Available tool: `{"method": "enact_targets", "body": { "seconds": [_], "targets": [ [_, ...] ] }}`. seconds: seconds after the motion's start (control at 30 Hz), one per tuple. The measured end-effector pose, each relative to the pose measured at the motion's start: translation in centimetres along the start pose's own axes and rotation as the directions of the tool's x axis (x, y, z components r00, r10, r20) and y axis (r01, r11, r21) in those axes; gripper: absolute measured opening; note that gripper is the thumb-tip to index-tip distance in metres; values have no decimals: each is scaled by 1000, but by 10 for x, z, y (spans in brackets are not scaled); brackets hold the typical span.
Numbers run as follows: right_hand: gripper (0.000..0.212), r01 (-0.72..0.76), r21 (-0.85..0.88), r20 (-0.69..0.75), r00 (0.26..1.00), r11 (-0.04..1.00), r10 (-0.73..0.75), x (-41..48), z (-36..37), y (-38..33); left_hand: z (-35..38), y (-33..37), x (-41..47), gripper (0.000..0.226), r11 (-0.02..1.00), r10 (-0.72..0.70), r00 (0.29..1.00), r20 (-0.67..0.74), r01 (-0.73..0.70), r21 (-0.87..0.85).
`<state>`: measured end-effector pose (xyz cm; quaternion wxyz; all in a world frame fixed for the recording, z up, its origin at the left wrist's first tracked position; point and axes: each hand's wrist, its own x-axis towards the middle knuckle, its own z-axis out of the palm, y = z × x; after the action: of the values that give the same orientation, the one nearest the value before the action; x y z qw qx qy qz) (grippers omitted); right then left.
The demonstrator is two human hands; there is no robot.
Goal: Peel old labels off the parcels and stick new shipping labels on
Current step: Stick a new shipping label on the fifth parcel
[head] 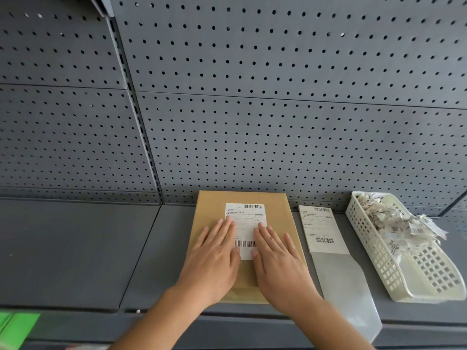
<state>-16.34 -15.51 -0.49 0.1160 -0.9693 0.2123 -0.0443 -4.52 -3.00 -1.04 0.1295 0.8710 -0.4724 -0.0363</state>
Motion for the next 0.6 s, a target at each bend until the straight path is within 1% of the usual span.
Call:
{"method": "enact_targets", "body": {
  "seconds": [0.07,0.1,0.17,0.2,0.4,0.5,0.6],
  "targets": [
    [74,50,31,15,999,998,-50,-9,1,-7,4,4,-10,75,999,42,999,-17,-42,-12],
    [70,78,38,12,997,996,-79,-12,3,-10,8,4,-15,72,997,80,996,-41,-80,20],
    [65,118,32,-37,992,992,-117,-17,10,-14,12,4,-25,64,994,86,996,-2,-86,72],
    [65,125,19,-52,991,992,-124,-19,14,-15,15,2,-28,62,992,92,996,-10,-91,92],
    [56,119,-117,-69,989,986,-128,-23,25,-14,20,-5,-33,64,973,134,990,-48,-123,195],
    [56,112,-161,-91,988,981,-127,-23,25,-13,19,-3,-34,65,977,115,993,-35,-106,183],
    [57,79,-168,-93,991,983,-95,-24,25,-11,18,-2,-35,66,981,95,995,-35,-88,174]
  ]
}}
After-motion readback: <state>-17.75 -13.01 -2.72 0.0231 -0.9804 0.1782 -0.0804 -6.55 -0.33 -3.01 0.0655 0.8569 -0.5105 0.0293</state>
